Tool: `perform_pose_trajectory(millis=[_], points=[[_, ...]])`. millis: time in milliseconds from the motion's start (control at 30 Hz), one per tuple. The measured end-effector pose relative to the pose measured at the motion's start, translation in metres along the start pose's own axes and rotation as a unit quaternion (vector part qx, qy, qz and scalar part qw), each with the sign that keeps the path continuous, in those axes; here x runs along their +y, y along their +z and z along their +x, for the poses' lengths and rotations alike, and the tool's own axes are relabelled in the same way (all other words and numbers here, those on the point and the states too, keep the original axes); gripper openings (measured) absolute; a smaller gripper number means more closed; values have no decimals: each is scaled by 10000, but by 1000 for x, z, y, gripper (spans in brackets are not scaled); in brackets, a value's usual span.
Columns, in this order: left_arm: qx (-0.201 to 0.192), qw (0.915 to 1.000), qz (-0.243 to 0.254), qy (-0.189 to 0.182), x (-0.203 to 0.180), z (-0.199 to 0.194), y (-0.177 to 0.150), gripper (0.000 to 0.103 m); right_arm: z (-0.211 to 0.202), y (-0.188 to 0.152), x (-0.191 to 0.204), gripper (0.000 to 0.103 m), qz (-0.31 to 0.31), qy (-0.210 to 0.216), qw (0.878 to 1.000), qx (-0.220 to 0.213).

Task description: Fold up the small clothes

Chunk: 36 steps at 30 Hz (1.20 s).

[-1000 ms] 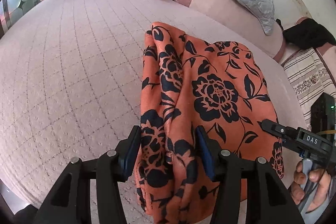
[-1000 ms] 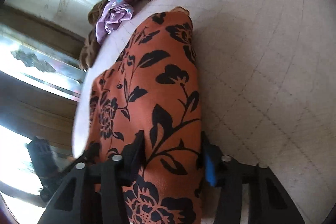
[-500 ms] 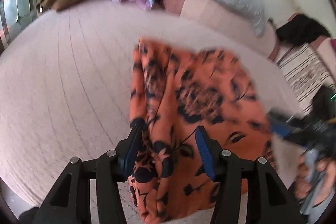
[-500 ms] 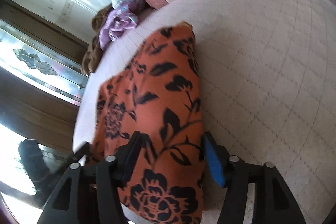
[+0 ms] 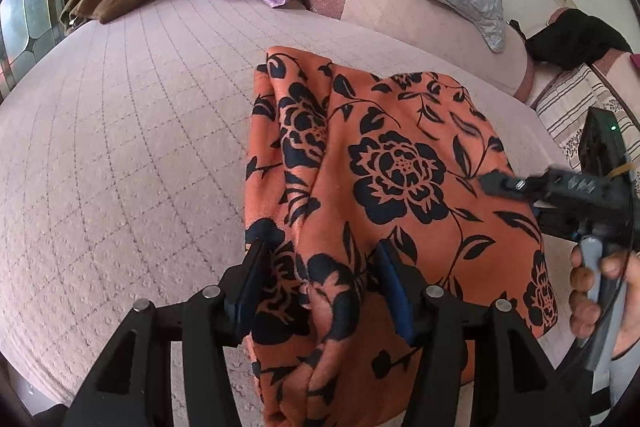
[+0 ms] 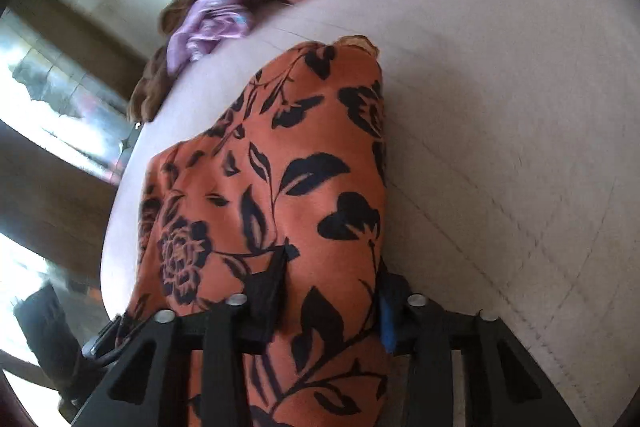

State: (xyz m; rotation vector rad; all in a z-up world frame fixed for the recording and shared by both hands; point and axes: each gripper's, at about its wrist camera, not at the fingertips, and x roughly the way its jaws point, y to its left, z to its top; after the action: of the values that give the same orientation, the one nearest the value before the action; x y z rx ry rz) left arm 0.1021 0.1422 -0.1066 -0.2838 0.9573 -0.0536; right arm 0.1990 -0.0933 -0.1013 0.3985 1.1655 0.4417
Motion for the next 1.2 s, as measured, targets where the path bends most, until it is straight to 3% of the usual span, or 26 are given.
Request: perform_pose_trajectory(millis=[167,200,300,333,367,433,500,567,600,667,700,833,900,933,967,1033,1067,1200], points=[[-34,9999,-42,-102,4,0,-2,57,-22,16,-2,80,241,541,9975,-392],[-35,9999,-28,-105,4,0,-2,57,-21,22,-5,81,335,587,9967,-439],[-28,9998,-67,-185,10,0,-2,57,10,45,-24,79,785,625,9949,-124],[-24,9997,-81,-208,11,1,-1,57,21,49,-27,52,867,718,9936,46],[-26,9997,-93,-227,12,2,-1,57,29,50,-26,46,897,814,9925,164],[-42,9996,-92,-248,15,1,-2,58,17,48,-8,37,580,626,9963,-28],[-47,9997,-72,-248,14,2,-2,59,3,42,6,37,231,329,9986,-351],[-51,9997,-57,-234,15,1,-3,59,18,42,-10,42,490,60,9988,-70],[-47,9997,-77,-245,16,1,-3,59,20,41,-16,44,626,135,9979,-41],[-21,9995,-184,-248,21,-3,-2,59,9,36,-12,61,666,290,9972,-168],[-9,9991,-308,-283,25,-6,-1,58,3,33,-5,64,533,287,9980,-205],[-234,9916,-879,-918,44,-32,-2,56,-30,11,14,67,-32,120,9994,-310],[-77,9900,-1004,-991,50,-29,-7,56,-39,-10,16,71,-134,134,9995,-246],[189,9898,-1084,-904,53,-20,-12,40,-40,-20,15,71,-172,104,9997,-170],[395,9884,-1123,-947,55,-11,-19,35,-36,-31,14,72,-184,118,9998,-26],[341,9867,-1194,-1052,58,-13,-21,29,-31,-47,11,67,-262,112,9996,92],[359,9862,-1206,-1077,58,-15,-19,28,-27,-53,9,62,-298,133,9994,146],[280,9905,-907,-994,48,-34,-3,30,-25,-58,3,60,-181,177,9996,104]])
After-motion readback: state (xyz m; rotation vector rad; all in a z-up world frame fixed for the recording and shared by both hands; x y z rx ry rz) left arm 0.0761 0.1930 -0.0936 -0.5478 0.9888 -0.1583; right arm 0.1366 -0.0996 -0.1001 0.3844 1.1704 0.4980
